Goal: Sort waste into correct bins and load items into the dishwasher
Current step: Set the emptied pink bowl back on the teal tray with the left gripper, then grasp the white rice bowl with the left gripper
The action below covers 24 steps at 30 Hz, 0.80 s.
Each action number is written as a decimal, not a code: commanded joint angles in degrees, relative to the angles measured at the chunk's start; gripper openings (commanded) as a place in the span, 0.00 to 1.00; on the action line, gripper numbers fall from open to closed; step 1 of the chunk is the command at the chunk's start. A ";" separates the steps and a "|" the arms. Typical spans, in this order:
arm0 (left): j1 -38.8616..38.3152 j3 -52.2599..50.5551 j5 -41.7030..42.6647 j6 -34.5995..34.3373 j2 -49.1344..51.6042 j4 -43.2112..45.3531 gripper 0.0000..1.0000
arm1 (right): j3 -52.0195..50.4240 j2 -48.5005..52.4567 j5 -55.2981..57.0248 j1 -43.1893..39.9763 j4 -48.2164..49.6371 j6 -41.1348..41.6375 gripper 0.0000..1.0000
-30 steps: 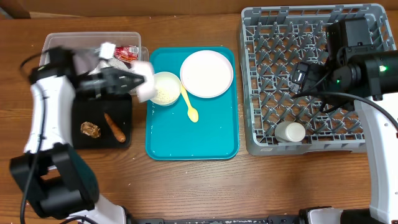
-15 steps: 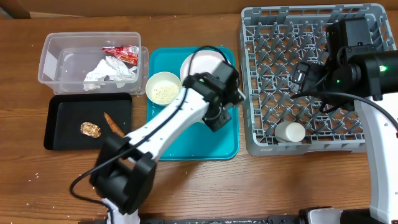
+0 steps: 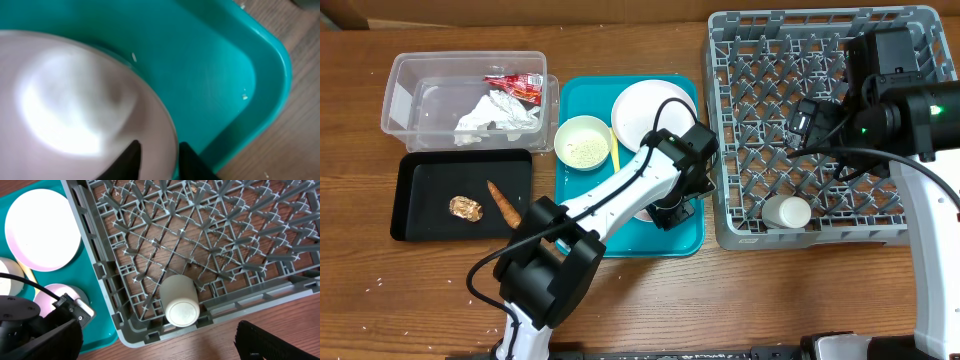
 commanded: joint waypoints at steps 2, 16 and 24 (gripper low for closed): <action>0.26 13.62 1.46 0.79 0.20 -7.82 0.41 | 0.92 -0.15 0.59 0.17 0.35 -0.35 1.00; 25.05 22.27 -0.20 -24.70 2.47 -2.51 0.59 | 0.92 -0.15 0.61 0.17 1.05 -0.37 1.00; 23.69 20.72 0.33 -20.04 9.05 -2.78 0.44 | 0.92 -0.15 0.63 0.17 1.01 -0.39 1.00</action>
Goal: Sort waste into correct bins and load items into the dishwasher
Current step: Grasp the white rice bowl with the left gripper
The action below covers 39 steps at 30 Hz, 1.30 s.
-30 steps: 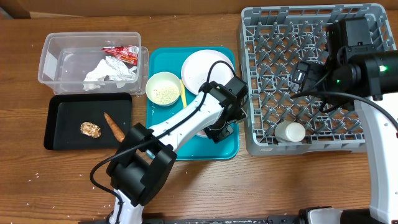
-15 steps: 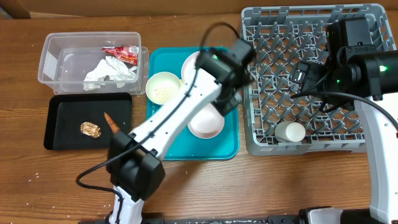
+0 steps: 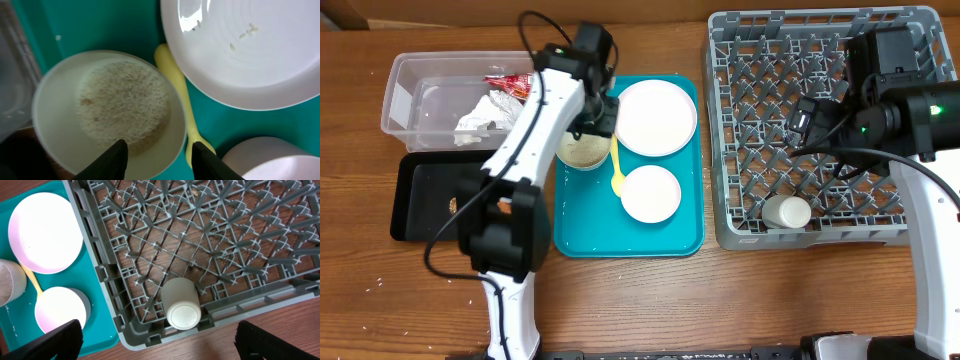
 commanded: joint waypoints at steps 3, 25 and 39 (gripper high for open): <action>-1.46 -0.42 1.22 2.23 1.86 0.42 0.46 | 0.92 -0.15 0.63 0.15 0.31 -0.37 1.00; -2.82 -12.07 -0.35 3.85 1.88 8.94 0.04 | 0.92 -0.15 0.63 0.15 -0.39 -0.37 1.00; -2.75 18.99 -0.09 -0.85 1.75 -21.35 0.04 | 0.92 -0.15 0.61 0.15 0.17 -1.05 1.00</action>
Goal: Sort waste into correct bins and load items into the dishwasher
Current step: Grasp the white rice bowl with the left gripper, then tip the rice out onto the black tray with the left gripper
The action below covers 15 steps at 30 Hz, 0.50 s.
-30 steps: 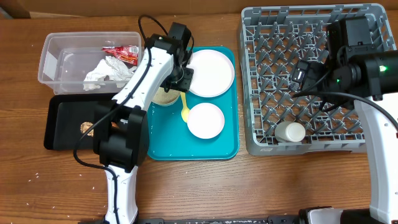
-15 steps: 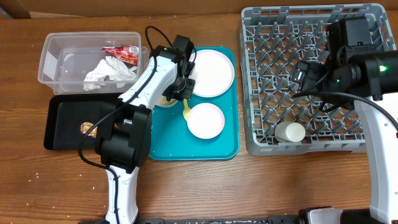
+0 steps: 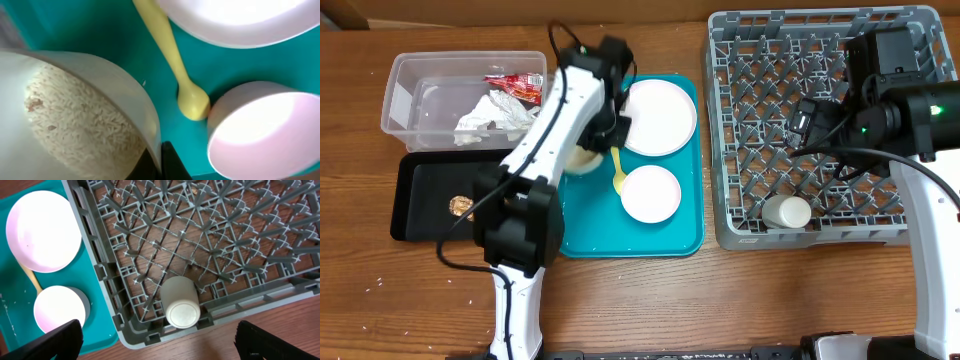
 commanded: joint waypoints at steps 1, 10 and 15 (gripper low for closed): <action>0.09 14.05 0.26 -1.36 -0.63 -7.61 0.04 | 0.92 -0.15 0.61 0.17 0.63 -1.25 1.00; 6.93 16.85 5.03 1.64 -12.41 -12.50 0.04 | 0.92 -0.15 0.61 0.17 -0.48 -1.40 1.00; 18.82 4.31 10.97 6.58 -19.87 -12.48 0.04 | 0.92 -0.15 0.59 0.17 -0.22 -1.36 1.00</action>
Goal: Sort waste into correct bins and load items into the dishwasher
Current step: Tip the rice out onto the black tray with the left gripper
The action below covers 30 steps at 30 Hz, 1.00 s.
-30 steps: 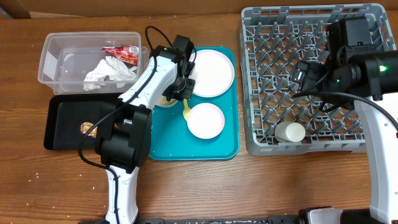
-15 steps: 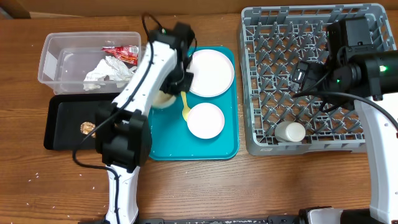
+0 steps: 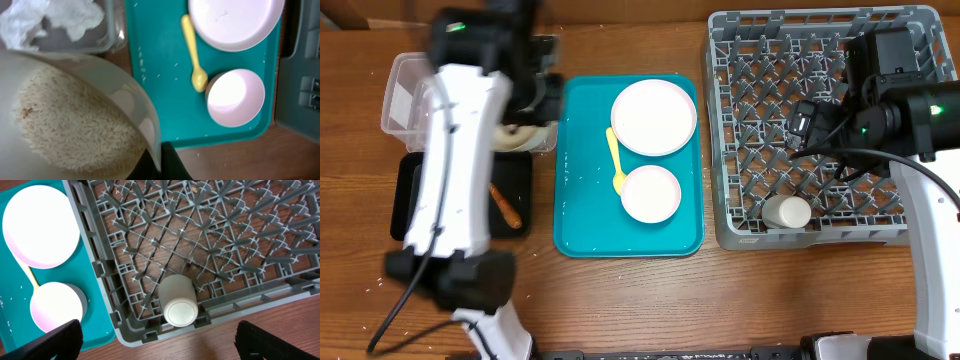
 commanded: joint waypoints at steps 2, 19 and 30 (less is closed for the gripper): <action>11.67 -10.97 12.02 9.35 -4.17 -0.20 0.04 | 0.92 -0.15 0.59 0.17 0.35 -0.17 1.00; 39.58 -50.62 50.90 24.50 -4.09 32.44 0.04 | 0.92 -0.15 -0.55 0.17 0.11 -0.17 1.00; 44.44 -55.65 69.64 24.55 -3.34 45.00 0.04 | 0.92 -0.15 -1.18 0.20 -0.13 -0.17 1.00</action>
